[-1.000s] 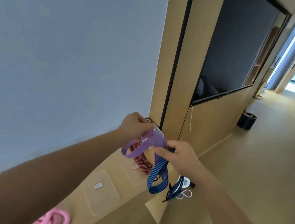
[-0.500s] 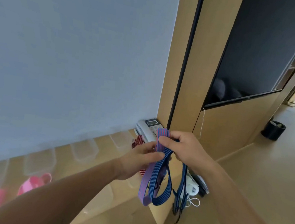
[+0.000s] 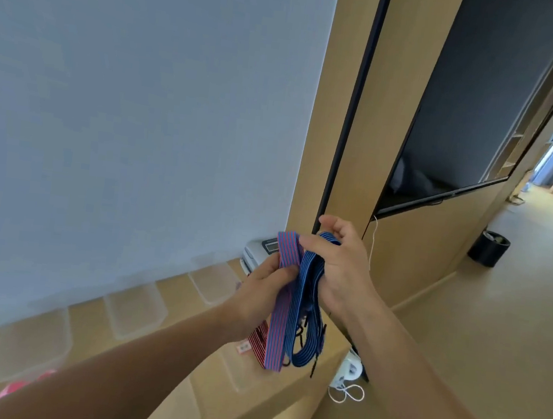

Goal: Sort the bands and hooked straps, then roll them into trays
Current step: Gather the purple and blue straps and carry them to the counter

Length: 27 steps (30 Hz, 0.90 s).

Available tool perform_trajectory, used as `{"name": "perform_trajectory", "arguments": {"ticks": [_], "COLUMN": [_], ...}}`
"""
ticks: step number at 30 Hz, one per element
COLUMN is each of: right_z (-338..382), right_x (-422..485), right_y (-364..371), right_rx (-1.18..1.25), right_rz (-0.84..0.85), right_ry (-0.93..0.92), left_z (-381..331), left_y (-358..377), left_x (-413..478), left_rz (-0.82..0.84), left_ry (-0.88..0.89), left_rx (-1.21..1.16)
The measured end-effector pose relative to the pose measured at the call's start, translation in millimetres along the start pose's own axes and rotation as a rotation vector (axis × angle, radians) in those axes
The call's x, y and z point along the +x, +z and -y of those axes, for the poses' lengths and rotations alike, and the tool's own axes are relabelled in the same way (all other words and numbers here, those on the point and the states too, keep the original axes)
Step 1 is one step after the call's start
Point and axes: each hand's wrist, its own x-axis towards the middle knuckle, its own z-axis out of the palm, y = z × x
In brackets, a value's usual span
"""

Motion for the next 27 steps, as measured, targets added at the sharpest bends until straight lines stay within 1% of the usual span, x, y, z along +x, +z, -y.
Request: {"name": "perform_trajectory", "arguments": {"ticks": [2,3,6,8,10,12,16,18,20,22,27], "right_z": [-3.6,-5.7,-15.0,-23.3,-33.8,-48.3,-86.4,-101.3,-112.3,-122.6,-146.4], "right_x": [9.5,13.6,25.1,32.8,36.5,33.4,16.6,14.2,18.0,25.4,47.8], "right_y": [10.8,16.6,30.0,33.1,33.1,29.1,8.6,2.5,2.5,1.4,-15.3], "right_rx": [0.12,0.136,0.081,0.042,-0.079,-0.236,-0.466,-0.57,-0.656,-0.685,-0.521], "right_rz": [-0.028,-0.04,-0.042,-0.036,-0.001,0.067,0.251,0.327,0.318,0.277,0.2], "right_ry": [0.022,0.034,0.072,0.101,0.118,0.121,0.261,0.266,0.22,0.183,0.262], "left_z": [-1.7,-2.8,-4.2,-3.7,-2.2,-1.0,5.0,12.9,23.6,35.2,69.6], "left_y": [-9.5,-14.5,-32.4,-43.5,-52.2,-58.2,-74.1,-80.9,-82.6,-83.4,-83.4], "left_x": [5.3,6.8,9.3,10.9,13.5,17.8,31.3,38.5,45.0,51.4,64.2], "left_rz": [0.021,0.034,0.071,0.103,0.078,0.005,-0.202,-0.282,-0.331,-0.398,-0.597], "left_ry": [-0.002,0.004,0.032,0.02,0.001,-0.023,-0.1,-0.155,-0.2,-0.237,-0.325], "left_rx": [-0.022,-0.015,0.055,0.086,0.097,0.071,-0.112,-0.146,-0.163,-0.194,-0.273]}}
